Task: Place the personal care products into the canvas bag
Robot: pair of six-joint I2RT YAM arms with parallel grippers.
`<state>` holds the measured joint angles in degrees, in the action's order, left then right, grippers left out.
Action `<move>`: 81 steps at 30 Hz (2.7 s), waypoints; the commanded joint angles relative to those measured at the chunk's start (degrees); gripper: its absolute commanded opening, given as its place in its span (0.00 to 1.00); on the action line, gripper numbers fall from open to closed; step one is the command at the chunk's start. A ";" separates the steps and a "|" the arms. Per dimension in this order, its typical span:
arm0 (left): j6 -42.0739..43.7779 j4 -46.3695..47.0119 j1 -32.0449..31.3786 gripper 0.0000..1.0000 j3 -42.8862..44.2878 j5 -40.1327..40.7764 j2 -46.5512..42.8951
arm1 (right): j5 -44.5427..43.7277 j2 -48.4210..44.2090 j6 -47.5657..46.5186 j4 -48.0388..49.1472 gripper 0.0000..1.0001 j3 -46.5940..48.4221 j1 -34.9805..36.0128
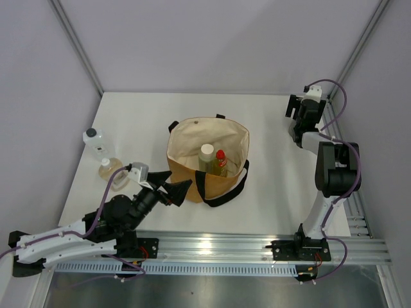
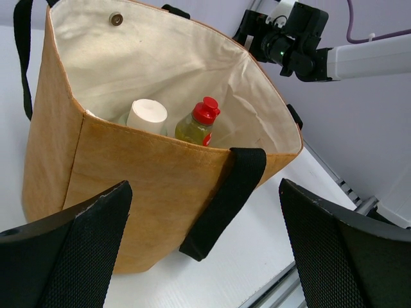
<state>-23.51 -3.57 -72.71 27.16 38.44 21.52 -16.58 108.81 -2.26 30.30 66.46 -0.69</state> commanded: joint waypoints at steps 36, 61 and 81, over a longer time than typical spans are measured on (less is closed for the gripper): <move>1.80 0.49 0.11 0.99 -1.31 10.69 -3.50 | 5.32 -29.70 8.41 19.18 0.00 -28.75 18.79; 2.41 0.50 0.11 0.99 -1.05 13.51 -1.57 | 3.31 -49.76 -4.24 -24.68 0.00 11.14 36.98; 2.68 0.85 0.20 0.99 -1.58 14.03 -2.62 | 12.80 -37.19 0.15 -9.66 0.00 6.06 49.11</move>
<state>-21.91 -4.03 -72.71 25.98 51.31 19.38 -6.50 71.83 -4.05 4.25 72.49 47.09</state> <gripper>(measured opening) 0.993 0.482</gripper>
